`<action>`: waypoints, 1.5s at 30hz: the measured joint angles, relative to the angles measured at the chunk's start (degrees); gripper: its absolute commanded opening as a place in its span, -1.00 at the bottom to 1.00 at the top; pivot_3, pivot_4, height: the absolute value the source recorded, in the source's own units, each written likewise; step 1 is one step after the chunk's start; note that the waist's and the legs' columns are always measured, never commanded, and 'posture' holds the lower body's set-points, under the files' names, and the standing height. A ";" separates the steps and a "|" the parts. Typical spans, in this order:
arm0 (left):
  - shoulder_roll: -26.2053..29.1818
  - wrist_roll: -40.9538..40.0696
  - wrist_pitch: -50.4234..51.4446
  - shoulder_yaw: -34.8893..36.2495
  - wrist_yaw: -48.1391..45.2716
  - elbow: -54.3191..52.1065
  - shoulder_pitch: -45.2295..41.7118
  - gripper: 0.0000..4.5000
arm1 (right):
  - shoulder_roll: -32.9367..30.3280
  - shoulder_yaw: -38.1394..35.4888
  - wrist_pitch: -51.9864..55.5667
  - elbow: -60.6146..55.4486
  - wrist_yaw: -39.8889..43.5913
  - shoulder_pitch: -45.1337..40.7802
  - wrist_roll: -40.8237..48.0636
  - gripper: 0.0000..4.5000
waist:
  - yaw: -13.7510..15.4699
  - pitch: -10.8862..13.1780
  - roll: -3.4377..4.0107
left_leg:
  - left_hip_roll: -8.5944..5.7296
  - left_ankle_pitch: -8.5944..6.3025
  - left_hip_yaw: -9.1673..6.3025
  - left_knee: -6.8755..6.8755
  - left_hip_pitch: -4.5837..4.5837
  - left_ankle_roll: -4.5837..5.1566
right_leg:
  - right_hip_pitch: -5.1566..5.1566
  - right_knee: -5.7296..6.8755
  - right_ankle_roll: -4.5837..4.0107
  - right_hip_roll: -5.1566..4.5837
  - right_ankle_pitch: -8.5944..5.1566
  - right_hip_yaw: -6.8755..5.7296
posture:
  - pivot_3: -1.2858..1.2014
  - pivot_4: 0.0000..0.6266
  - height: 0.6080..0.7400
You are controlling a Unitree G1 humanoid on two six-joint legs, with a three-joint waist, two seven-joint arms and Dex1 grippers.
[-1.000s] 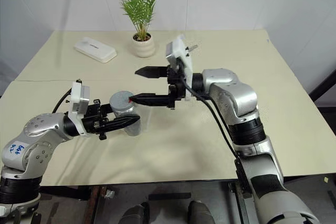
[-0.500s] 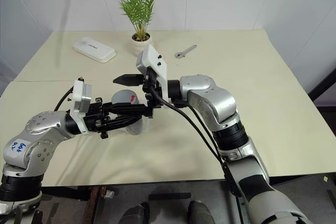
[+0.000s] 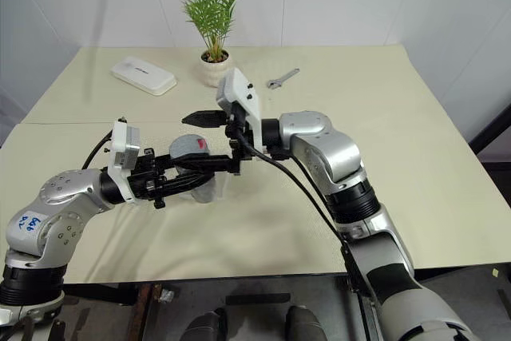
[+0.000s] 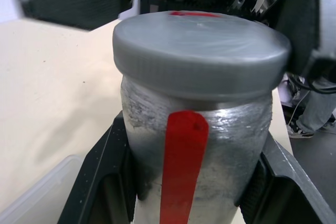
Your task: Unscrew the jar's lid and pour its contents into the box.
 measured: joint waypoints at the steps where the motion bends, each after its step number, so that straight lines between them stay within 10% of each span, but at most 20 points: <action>1: 0.00 0.01 0.00 0.02 0.18 0.35 0.00 -0.13 | -0.94 -0.03 -0.09 0.33 0.63 0.00 0.01 1.00 | 0.01 0.00 0.00 | 0.00 0.00 0.00 0.00 0.00 0.00 | 0.00 0.00 0.00 0.00 0.00 0.00 | 0.03 -0.52 1.00; 16: 0.01 -0.28 -0.37 0.88 -0.92 -0.93 0.57 -0.13 | -9.10 -7.65 -0.22 8.48 1.75 0.12 -1.37 1.00 | -0.20 0.00 0.00 | 0.00 -0.01 0.09 0.00 0.01 0.01 | -0.03 -0.02 0.01 0.00 0.00 0.06 | 0.03 -0.52 1.00; 45: 0.04 -0.20 -0.28 1.21 -0.22 -0.38 -0.74 -0.13 | 5.16 0.61 4.81 -0.11 -5.13 -1.38 -1.10 1.00 | -0.05 0.00 0.00 | 0.03 -0.05 0.09 0.16 -0.01 0.03 | -0.01 0.04 -0.01 0.01 0.05 0.05 | 0.03 -0.52 1.00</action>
